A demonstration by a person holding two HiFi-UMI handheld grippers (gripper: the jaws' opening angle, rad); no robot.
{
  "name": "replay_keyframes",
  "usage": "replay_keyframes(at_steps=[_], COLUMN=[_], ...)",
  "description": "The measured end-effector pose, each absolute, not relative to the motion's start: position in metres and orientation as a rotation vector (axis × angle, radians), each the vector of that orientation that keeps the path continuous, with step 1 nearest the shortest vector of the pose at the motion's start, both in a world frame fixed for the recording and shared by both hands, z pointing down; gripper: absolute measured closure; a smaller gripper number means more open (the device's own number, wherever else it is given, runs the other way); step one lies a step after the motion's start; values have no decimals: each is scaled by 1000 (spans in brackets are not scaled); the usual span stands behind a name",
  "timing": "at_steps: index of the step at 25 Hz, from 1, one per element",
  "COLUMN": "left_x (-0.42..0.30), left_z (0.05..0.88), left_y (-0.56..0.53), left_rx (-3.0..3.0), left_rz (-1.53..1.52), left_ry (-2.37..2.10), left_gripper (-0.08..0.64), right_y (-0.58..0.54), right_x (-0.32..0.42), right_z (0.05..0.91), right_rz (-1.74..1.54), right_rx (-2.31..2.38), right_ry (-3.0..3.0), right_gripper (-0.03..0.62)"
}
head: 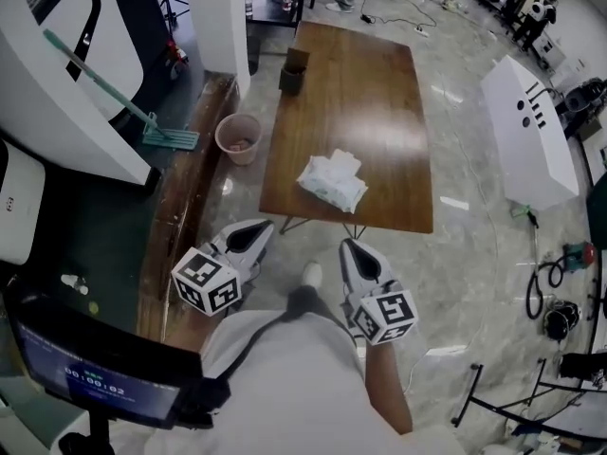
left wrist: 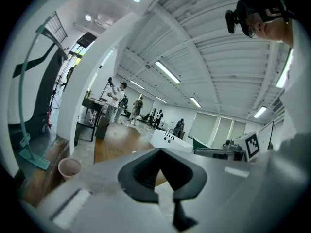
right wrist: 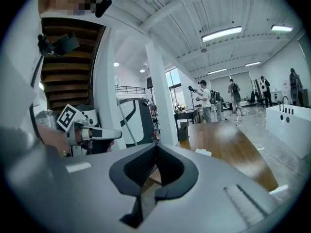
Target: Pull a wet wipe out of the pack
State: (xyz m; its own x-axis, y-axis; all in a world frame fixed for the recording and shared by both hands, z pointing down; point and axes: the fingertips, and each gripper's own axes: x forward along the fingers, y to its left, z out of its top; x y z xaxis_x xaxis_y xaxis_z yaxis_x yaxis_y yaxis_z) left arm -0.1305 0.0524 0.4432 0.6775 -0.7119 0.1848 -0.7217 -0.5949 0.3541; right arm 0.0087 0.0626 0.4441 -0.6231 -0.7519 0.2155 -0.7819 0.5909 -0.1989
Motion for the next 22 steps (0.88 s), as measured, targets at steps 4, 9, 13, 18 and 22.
replay_keyframes(at_steps=[4,9,13,18,22], left_x=[-75,-33,-14,0,19], left_z=[414,418,425,422,416], left_y=[11,-29,-50,-77,-90], left_rx=[2574,2559,2549,2516,2536], left_rz=[82,122,180,176,211], left_ry=[-1101,-1095,-1123,-1184,-1195], left_gripper=[558,557,557,558,558], right_y=[26,-21,-51,-81,-101], right_x=[28,52,67,83,92], right_z=[439,455,463,473,478], right_rz=[448,504,524,579,577], right_rx=[1269,1177,1053,926,872], right_ry=[-2716,-2720,-2744,-2772,-2785], right_gripper=[584,584,584,584,584])
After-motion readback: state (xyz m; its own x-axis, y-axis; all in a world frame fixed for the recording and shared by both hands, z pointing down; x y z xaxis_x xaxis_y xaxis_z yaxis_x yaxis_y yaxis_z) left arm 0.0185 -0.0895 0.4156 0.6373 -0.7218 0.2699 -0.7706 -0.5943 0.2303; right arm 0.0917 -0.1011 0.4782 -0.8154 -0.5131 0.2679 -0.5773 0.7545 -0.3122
